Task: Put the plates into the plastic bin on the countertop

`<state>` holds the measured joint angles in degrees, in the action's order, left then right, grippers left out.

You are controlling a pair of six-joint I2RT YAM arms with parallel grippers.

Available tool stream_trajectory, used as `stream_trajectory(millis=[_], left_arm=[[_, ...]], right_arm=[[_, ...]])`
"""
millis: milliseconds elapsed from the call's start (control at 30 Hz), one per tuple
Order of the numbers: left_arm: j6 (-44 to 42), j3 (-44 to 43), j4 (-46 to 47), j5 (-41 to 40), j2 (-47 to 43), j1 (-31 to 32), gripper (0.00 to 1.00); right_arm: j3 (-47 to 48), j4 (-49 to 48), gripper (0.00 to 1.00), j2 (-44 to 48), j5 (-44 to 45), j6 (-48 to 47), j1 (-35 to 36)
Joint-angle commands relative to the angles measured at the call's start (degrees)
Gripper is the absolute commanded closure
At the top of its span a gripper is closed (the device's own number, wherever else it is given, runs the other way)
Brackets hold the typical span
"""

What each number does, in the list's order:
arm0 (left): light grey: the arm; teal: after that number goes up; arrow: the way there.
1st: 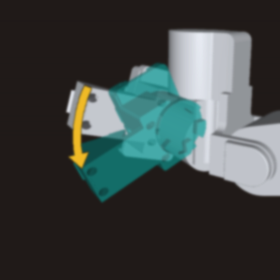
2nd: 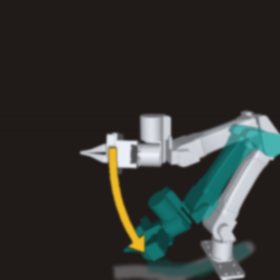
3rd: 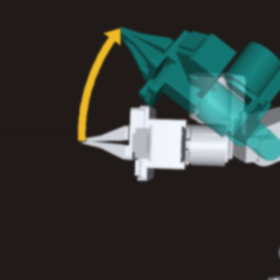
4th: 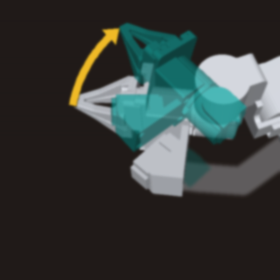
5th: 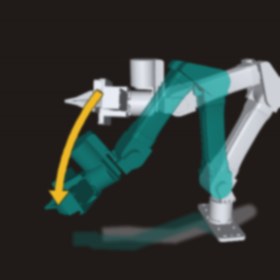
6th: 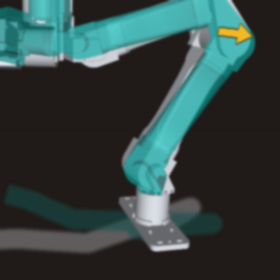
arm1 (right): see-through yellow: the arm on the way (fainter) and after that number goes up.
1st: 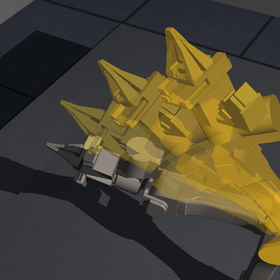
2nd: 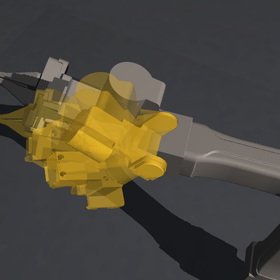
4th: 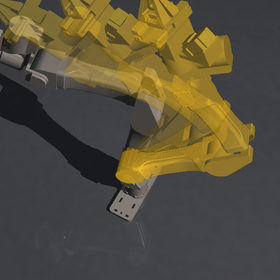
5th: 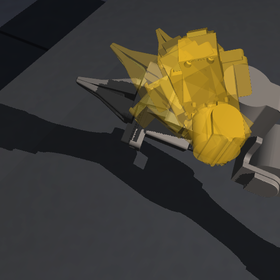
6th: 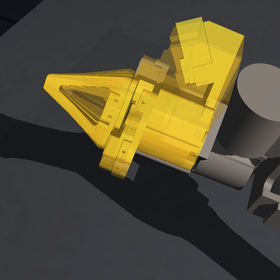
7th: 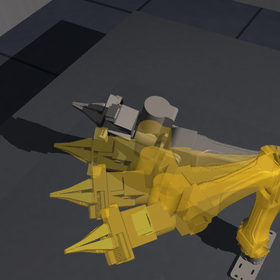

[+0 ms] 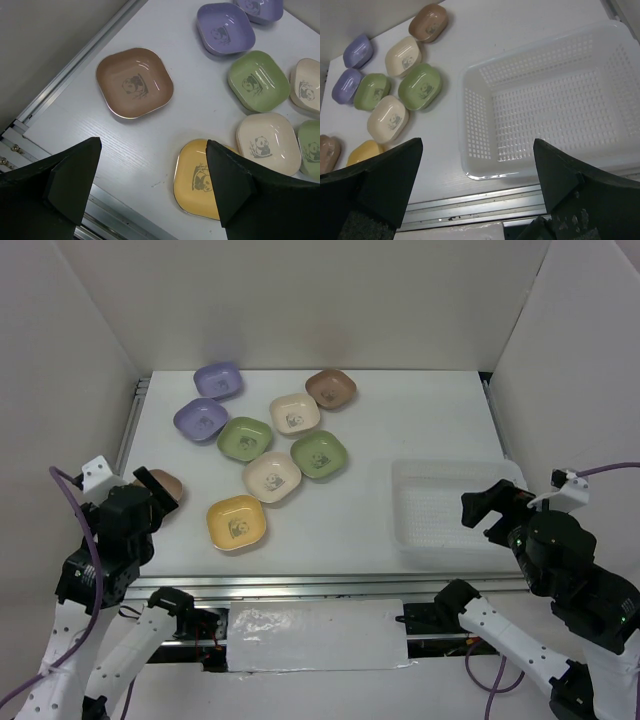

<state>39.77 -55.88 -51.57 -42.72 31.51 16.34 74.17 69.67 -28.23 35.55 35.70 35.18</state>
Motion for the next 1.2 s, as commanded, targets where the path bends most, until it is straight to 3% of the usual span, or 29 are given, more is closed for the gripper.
stream_trajectory(millis=[0,100,233,367,467,500,567,700,800,933,1167], left_arm=[[1.72,-0.81,-0.37,-2.11,1.27,0.45,0.01],[1.54,-0.55,0.16,-2.10,1.80,0.54,0.01],[2.16,-0.73,-0.55,-2.54,3.30,0.54,0.01],[2.68,-0.90,-0.98,-2.81,4.44,0.01,0.01],[3.73,-1.16,-1.95,-3.86,4.97,-0.08,0.01],[3.48,-0.99,-1.78,-4.12,4.71,-0.17,0.01],[3.39,-0.90,-1.43,-3.87,4.62,-0.17,0.01],[3.12,-0.99,-1.42,-3.42,5.49,-0.52,0.01],[3.47,-1.16,-1.87,-3.86,6.02,-0.87,0.01],[3.04,-0.90,-1.34,-3.51,5.32,-0.96,0.01],[2.33,-0.90,-0.90,-2.72,5.67,-0.96,0.01]], right_arm=[[-0.61,-2.16,0.00,1.51,-0.99,-0.81,-0.46],[-1.48,-5.41,0.00,1.77,-5.82,-4.75,-0.29],[-5.86,-18.03,0.00,-0.15,-21.69,-8.02,-0.46],[-9.56,-29.38,0.00,-16.63,-32.63,-4.51,2.16],[-11.33,-38.63,0.00,-27.38,-23.03,-0.64,12.08],[-8.81,-41.95,0.00,-37.50,-21.94,0.24,16.54],[-7.48,-42.59,0.00,-41.00,-21.23,0.42,17.63],[1.65,-44.79,0.01,-62.14,-21.48,3.22,21.68],[7.54,-44.62,0.02,-72.88,-21.58,5.16,25.54],[9.85,-48.22,0.04,-80.30,-23.15,6.83,26.26],[12.84,-49.89,0.27,-89.44,-26.76,8.59,24.68]])
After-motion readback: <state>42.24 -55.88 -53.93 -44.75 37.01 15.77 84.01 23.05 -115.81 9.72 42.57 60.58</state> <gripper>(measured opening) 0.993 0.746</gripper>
